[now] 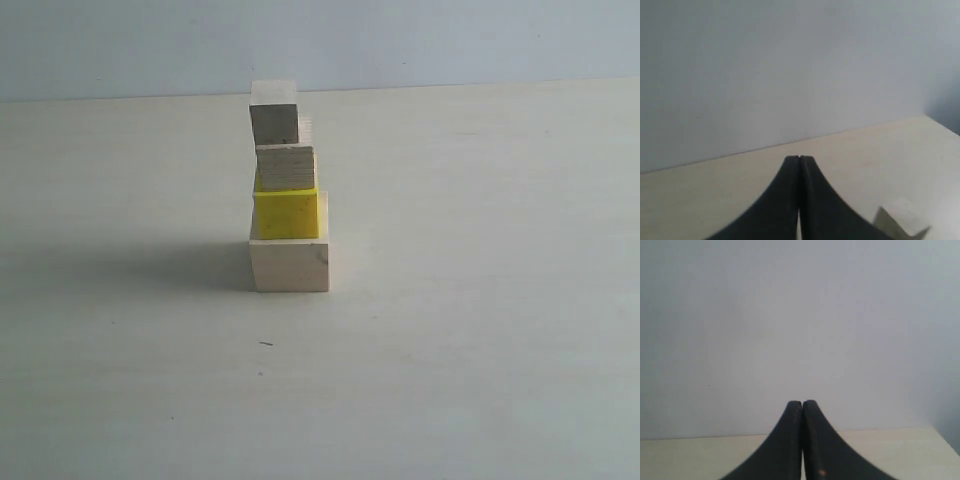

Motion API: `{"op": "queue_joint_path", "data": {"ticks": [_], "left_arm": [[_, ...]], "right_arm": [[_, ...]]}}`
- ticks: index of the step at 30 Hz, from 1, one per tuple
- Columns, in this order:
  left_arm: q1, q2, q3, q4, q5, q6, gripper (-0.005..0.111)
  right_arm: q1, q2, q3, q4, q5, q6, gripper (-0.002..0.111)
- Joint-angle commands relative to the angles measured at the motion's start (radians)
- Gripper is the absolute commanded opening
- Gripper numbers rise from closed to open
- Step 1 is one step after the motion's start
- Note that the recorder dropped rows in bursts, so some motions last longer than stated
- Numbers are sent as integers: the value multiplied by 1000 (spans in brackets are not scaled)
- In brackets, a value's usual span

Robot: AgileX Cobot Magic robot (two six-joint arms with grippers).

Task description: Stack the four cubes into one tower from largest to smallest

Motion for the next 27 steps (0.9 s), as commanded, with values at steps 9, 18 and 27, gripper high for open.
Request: {"op": "queue_joint_path", "data": {"ticks": [9, 18, 27], "left_arm": [[4, -619, 285, -75, -524, -11, 0], [4, -772, 419, -96, -597, -11, 0], [4, -772, 497, -92, -564, 41, 0]], "right_arm": [[-3, -112, 32, 290, 158, -228, 0], [-3, -224, 32, 750, 245, -834, 0], [-3, -321, 32, 569, 324, -654, 0]]}}
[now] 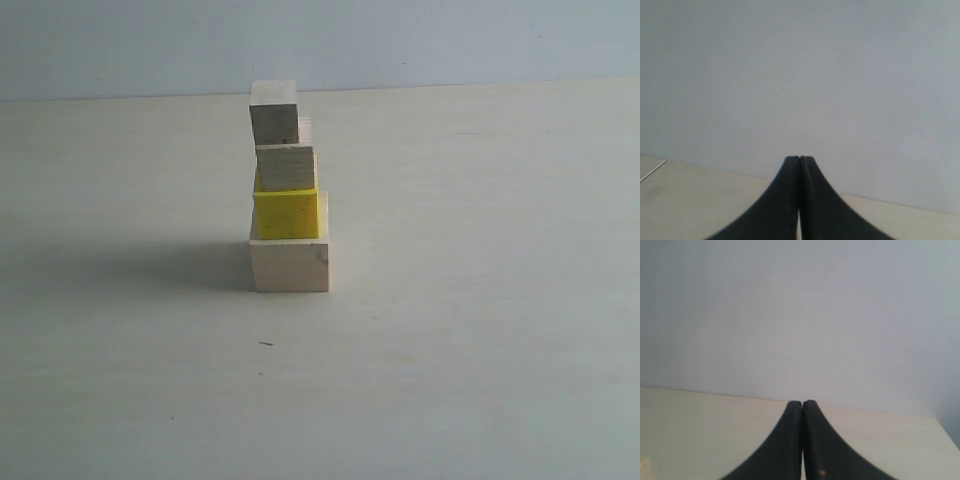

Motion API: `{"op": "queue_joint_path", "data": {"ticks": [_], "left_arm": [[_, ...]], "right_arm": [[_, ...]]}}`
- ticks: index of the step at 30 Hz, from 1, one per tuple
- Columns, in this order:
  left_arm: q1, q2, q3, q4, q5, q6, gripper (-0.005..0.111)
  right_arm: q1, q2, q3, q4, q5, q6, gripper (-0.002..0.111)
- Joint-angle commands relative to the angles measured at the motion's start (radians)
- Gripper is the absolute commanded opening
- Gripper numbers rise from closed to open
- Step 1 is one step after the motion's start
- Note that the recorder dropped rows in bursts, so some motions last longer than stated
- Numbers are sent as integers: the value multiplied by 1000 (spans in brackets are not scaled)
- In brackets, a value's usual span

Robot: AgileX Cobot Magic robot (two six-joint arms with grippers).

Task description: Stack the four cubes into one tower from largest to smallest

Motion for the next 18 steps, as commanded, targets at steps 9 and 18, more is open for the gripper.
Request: {"op": "queue_joint_path", "data": {"ticks": [9, 18], "left_arm": [[1, -3, 21, -3, 20, 19, 0], [1, -3, 21, -3, 20, 19, 0]], "right_arm": [[-3, -88, 7, 5, 54, 48, 0], [-3, -90, 7, 9, 54, 50, 0]]}}
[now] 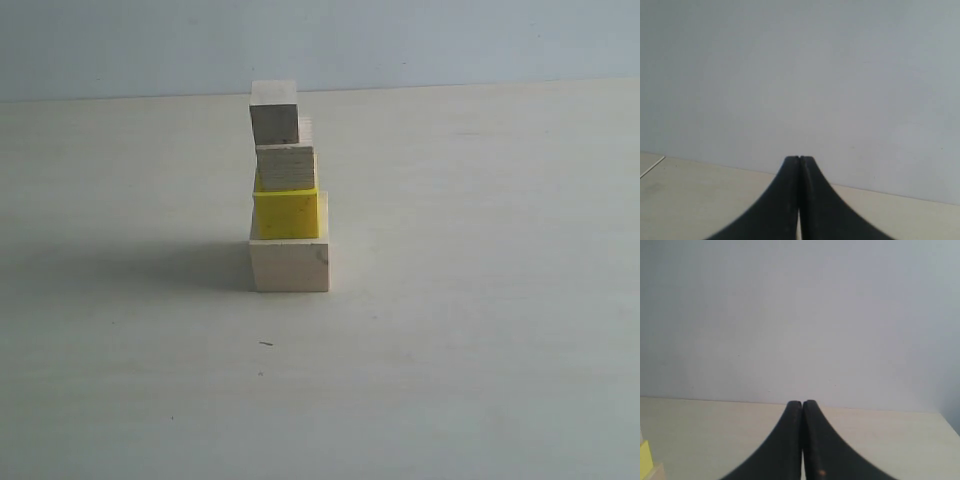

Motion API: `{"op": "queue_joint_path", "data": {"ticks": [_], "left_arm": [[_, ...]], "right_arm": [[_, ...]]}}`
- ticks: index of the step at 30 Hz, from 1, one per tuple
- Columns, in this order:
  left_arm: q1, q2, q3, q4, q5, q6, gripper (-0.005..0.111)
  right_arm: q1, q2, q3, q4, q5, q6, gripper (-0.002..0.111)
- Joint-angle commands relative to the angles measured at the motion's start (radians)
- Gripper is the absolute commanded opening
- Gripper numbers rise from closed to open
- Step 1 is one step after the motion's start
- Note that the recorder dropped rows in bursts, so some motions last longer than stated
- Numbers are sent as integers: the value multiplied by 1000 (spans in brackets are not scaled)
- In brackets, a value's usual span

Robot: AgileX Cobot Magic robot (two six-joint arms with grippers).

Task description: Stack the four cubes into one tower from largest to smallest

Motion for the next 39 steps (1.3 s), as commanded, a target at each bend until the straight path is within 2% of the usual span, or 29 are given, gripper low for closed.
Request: {"op": "queue_joint_path", "data": {"ticks": [1, 15, 27, 35, 39], "left_arm": [[1, -3, 3, -3, 4, 4, 0], [1, -15, 3, -3, 4, 4, 0], [1, -222, 3, -3, -10, 7, 0], [1, -234, 3, -2, -92, 147, 0], [1, -234, 5, -3, -93, 84, 0]], "right_arm": [[-3, -4, 7, 5, -4, 3, 0], [-3, -4, 7, 5, -4, 1, 0], [-3, -4, 7, 5, -4, 1, 0], [-3, -4, 7, 5, -4, 1, 0], [-3, -4, 7, 5, -4, 1, 0]]}}
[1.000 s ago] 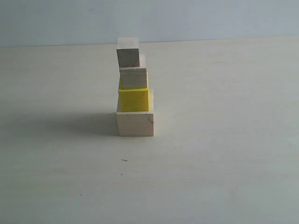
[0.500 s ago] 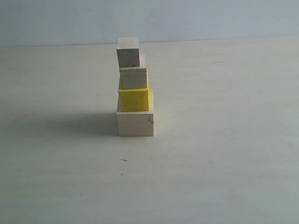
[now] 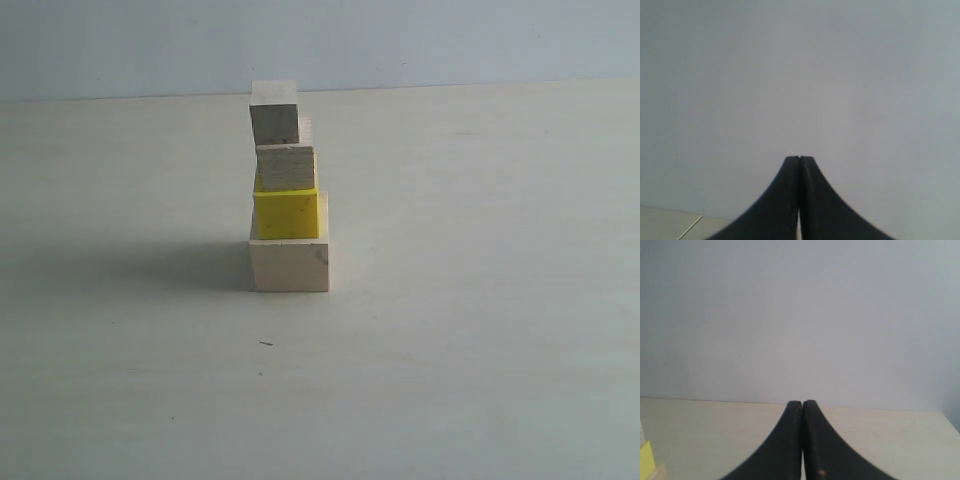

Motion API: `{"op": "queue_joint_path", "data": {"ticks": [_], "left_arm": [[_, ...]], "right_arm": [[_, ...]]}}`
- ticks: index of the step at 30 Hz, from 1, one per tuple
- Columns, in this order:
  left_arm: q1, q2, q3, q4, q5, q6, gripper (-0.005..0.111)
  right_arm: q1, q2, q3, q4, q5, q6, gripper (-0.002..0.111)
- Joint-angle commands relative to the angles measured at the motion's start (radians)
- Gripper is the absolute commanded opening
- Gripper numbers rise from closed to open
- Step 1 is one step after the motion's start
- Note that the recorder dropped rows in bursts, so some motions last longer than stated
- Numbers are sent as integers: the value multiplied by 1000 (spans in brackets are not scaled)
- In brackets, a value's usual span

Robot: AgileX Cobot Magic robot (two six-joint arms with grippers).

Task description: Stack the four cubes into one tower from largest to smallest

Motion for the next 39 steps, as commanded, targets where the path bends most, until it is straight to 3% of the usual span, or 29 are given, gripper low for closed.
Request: {"op": "queue_joint_path", "data": {"ticks": [1, 3, 4, 5, 6, 7, 11, 13, 14, 16, 18, 30, 39], "left_arm": [[1, -6, 11, 17, -1, -76, 0], [1, -10, 39, 208, 32, -248, 0], [1, -23, 66, 430, 86, -410, 0], [1, -25, 77, 526, 110, -496, 0], [1, -36, 101, 764, 173, -675, 0], [1, -44, 112, 867, 216, -749, 0], [1, -75, 131, 972, 258, -869, 0], [1, -87, 133, 1175, 316, -1006, 0], [1, -92, 143, 1360, 369, -1193, 0], [1, -98, 163, 1523, 426, -1391, 0], [1, -98, 187, 1568, 468, -1462, 0], [1, -98, 318, 1597, 475, -1509, 0], [1, -98, 318, 1691, 576, -1512, 0]], "right_arm": [[-3, -4, 7, 1, -4, -3, 0], [-3, -4, 7, 1, -4, -3, 0], [-3, -4, 7, 1, -4, -3, 0], [-3, -4, 7, 1, -4, -3, 0], [-3, -4, 7, 1, -4, -3, 0], [-3, -4, 7, 1, -4, -3, 0], [-3, -4, 7, 1, -4, -3, 0], [-3, -4, 7, 1, -4, -3, 0], [-3, -4, 7, 1, -4, -3, 0], [-3, -4, 7, 1, -4, -3, 0], [-3, -4, 7, 1, -4, -3, 0], [-3, -4, 7, 4, -4, -3, 0], [-3, -4, 7, 4, -4, -5, 0]]}}
